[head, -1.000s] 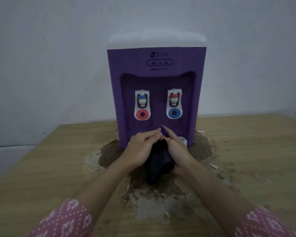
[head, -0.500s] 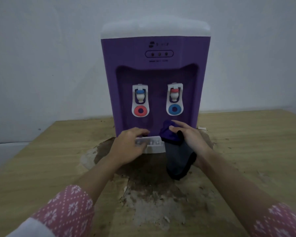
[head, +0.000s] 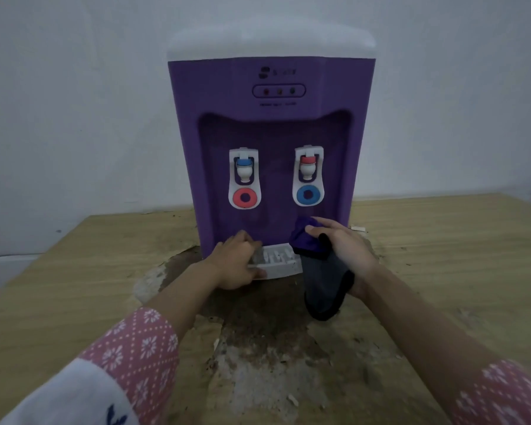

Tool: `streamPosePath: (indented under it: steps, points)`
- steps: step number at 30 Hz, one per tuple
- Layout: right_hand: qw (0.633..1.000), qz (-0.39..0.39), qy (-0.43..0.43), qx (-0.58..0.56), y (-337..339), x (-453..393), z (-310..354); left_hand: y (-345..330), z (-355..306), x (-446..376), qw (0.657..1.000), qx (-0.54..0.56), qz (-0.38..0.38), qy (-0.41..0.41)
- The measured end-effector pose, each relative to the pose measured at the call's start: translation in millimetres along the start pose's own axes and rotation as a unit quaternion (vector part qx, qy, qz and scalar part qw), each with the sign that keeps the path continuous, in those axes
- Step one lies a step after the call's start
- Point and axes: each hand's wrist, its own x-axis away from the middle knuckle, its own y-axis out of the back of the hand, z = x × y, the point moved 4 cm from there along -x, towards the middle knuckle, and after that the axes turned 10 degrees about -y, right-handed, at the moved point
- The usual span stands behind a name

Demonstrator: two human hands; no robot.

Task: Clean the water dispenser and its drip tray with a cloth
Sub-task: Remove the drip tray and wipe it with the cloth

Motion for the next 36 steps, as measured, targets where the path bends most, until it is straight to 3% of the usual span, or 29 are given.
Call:
streamPosePath:
  steps: [8, 12, 14, 17, 20, 22, 24, 26, 28, 30, 33, 36]
  points:
    - [0.998, -0.019, 0.04, -0.035, 12, 22, 10, 13, -15, 25, 0.995, 0.085, -0.04, -0.011]
    - [0.986, -0.065, 0.155, 0.012, 19, 43, 20, 28, -21, 49, 0.988, 0.13, -0.087, 0.001]
    - [0.964, -0.091, 0.231, 0.092, 18, 53, 23, 35, -24, 60, 0.982, 0.156, -0.108, 0.007]
    - [0.899, -0.129, 0.351, 0.228, 5, 76, 24, 45, -30, 70, 0.972, 0.194, -0.132, 0.011]
    - [0.772, -0.152, 0.509, 0.349, -17, 105, 17, 52, -38, 78, 0.965, 0.216, -0.149, 0.021]
    - [0.696, -0.157, 0.56, 0.422, -31, 117, 8, 57, -44, 82, 0.955, 0.246, -0.166, 0.023]
    - [0.666, -0.153, 0.565, 0.462, -37, 120, 4, 63, -48, 87, 0.951, 0.251, -0.181, 0.021]
    - [0.691, -0.167, 0.541, 0.45, -35, 116, 6, 67, -47, 93, 0.951, 0.247, -0.187, 0.017]
    - [0.749, -0.203, 0.491, 0.396, -25, 111, 16, 72, -45, 99, 0.947, 0.256, -0.195, 0.008]
    - [0.781, -0.236, 0.456, 0.356, -20, 107, 24, 76, -44, 102, 0.939, 0.274, -0.206, 0.004]
    - [0.747, -0.23, 0.509, 0.36, -35, 117, 27, 82, -45, 100, 0.927, 0.3, -0.226, -0.002]
    - [0.727, -0.162, 0.561, 0.362, -48, 125, 19, 85, -46, 95, 0.926, 0.299, -0.231, -0.001]
